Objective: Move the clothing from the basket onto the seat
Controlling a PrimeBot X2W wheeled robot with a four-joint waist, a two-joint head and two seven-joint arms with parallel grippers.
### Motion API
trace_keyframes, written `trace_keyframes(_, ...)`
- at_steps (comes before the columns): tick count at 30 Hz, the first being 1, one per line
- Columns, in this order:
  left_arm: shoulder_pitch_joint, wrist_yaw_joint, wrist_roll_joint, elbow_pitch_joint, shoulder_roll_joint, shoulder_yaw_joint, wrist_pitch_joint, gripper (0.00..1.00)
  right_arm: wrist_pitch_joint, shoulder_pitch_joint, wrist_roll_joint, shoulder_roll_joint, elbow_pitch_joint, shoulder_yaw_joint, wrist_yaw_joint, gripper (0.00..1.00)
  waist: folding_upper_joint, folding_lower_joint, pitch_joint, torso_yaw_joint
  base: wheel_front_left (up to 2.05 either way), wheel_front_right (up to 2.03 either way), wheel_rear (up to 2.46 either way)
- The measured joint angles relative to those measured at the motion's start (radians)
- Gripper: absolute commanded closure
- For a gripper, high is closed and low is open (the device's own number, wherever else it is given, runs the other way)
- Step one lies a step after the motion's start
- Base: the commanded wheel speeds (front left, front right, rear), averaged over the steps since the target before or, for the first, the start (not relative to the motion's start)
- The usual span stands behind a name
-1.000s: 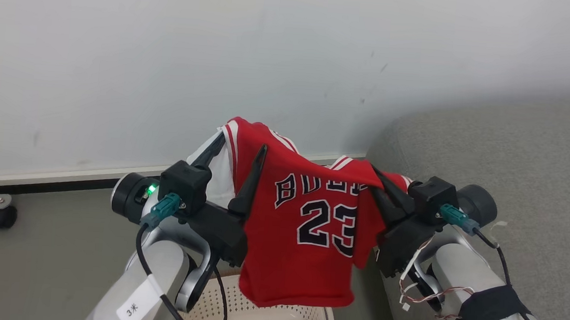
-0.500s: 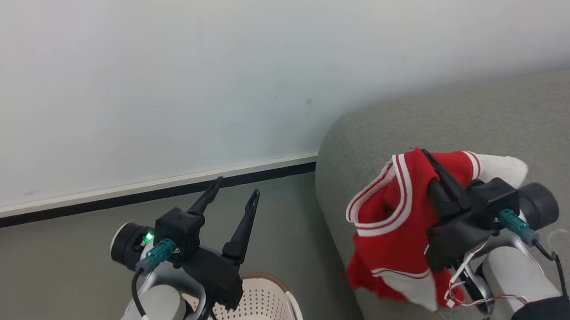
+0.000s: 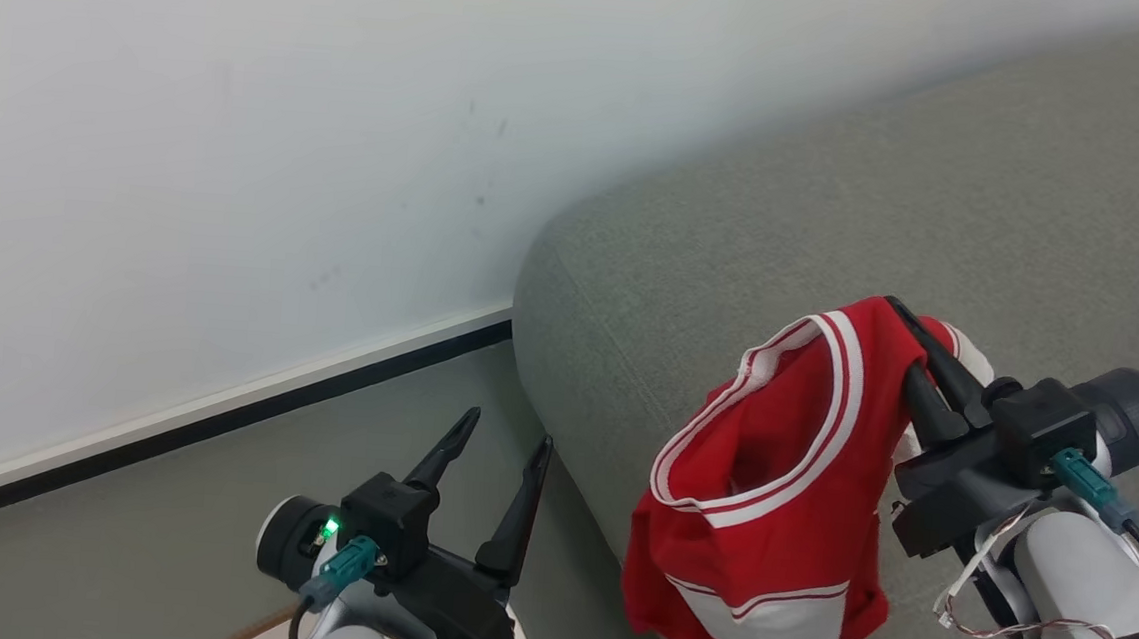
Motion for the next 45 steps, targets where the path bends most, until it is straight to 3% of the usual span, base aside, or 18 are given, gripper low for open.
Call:
trace_keyframes(6,-0.004,0.0,0.008,-0.011,-0.021,-0.035,-0.001,0.0,0.0,-0.004,0.0,-0.056,-0.034,-0.032,0.0,1.0,0.0,0.0,0.03,-0.044,0.0,0.0,0.0)
trace_keyframes(14,-0.005,0.009,0.018,-0.045,-0.022,-0.053,0.01,0.0,0.01,-0.156,0.076,-0.062,-0.004,-0.129,0.021,1.0,0.0,0.0,0.103,-0.036,0.0,0.0,0.0)
trace_keyframes(33,-0.082,0.009,0.111,-0.206,0.057,-0.076,0.064,0.0,0.143,-0.727,0.135,-0.151,0.249,-0.274,0.04,1.0,0.0001,0.0003,0.335,0.104,0.0,0.0,0.0)
trace_keyframes(45,-0.146,0.01,0.15,-0.308,0.107,-0.067,0.108,0.0,0.149,-0.844,0.132,-0.188,0.351,-0.306,0.028,1.0,0.0002,0.0003,0.497,0.158,0.0,0.0,0.0)
